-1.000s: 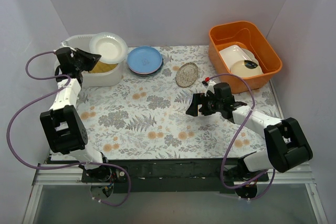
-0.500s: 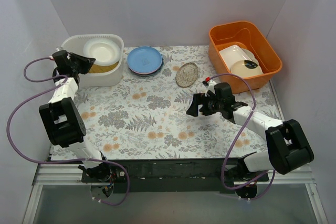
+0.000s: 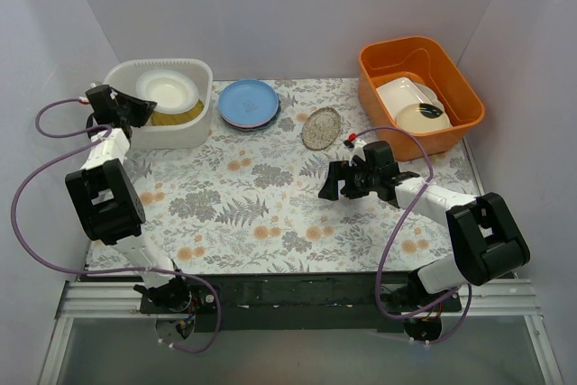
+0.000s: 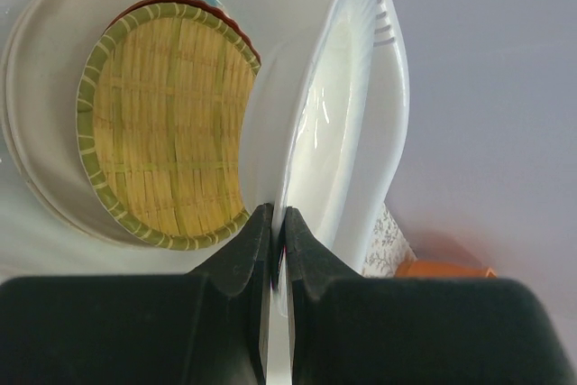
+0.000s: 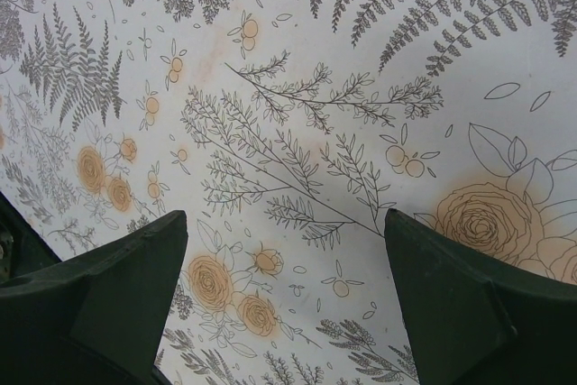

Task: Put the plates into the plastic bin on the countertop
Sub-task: Place the plate in the plastic bin.

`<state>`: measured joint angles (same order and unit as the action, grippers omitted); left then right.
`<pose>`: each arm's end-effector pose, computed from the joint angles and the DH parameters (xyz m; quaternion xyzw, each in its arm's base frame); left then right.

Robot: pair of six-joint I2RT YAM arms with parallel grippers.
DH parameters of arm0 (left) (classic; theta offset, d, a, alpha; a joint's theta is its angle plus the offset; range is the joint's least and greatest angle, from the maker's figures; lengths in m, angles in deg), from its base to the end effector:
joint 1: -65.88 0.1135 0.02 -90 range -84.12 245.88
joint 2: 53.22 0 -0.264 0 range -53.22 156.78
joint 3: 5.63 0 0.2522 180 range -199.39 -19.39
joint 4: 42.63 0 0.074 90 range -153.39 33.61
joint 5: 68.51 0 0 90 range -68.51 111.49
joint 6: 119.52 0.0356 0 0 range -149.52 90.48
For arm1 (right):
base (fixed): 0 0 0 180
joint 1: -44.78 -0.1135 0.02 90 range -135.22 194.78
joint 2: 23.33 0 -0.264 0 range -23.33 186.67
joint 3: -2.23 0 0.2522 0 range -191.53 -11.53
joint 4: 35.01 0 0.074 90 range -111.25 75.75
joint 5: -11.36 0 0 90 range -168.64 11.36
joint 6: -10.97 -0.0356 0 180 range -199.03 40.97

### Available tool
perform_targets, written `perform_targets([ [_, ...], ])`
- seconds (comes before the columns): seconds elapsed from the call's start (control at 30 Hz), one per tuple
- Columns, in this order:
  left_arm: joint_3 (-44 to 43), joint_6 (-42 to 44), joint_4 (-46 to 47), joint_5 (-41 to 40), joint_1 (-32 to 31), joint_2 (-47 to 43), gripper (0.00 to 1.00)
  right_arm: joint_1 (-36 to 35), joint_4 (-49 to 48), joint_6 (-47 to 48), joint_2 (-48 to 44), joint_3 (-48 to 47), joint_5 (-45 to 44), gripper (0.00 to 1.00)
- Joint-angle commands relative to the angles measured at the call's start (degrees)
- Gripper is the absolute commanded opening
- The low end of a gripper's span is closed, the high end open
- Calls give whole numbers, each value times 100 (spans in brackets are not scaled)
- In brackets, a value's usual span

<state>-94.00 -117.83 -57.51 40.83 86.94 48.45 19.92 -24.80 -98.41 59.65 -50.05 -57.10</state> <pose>0.3903 0.1376 0.2632 -0.6403 0.5593 -0.4004 0.3419 0.2536 0.1319 0.1766 -0.1203 0.8889 0.3111 0.3140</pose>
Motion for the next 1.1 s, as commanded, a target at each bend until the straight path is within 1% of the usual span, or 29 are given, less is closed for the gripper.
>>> perform_targets([
  [0.0, -344, -2, 367, 132, 21, -86, 0, -10, -234, 57, 43, -235, 114, 97],
  [0.17, -519, 69, 148, 97, 21, 204, 0, -10, -190, 57, -10, -235, 96, 97],
  [0.4, -616, 86, 139, 369, 21, 679, 0, -10, -93, 39, -133, -191, -1, 97],
  [0.47, -616, 86, -2, 387, 30, 758, 0, -19, -76, 22, -168, -164, -18, 97],
  [0.6, -722, 183, -203, 221, 12, 828, 10, -10, -40, 22, -203, -147, -45, 97],
  [0.63, -730, 226, -256, 177, 12, 828, 17, -10, -40, 30, -203, -147, -53, 96],
  [0.7, -783, 253, -318, 80, 12, 837, 24, -10, -49, 22, -203, -129, -54, 97],
  [0.73, -818, 297, -396, 62, 12, 846, 30, -10, -67, 22, -203, -129, -45, 97],
  [0.83, -915, 332, -493, 79, 4, 890, 32, -10, -102, 22, -133, -164, -1, 96],
  [0.93, -950, 385, -546, 62, 3, 872, 39, -10, -119, 30, -72, -234, 34, 96],
  [0.97, -968, 411, -581, 53, -5, 864, 43, -1, -119, 30, -45, -252, 43, 96],
  [1.07, -994, 525, -704, -140, -58, 715, 51, -10, -111, 57, -19, -296, 61, 96],
])
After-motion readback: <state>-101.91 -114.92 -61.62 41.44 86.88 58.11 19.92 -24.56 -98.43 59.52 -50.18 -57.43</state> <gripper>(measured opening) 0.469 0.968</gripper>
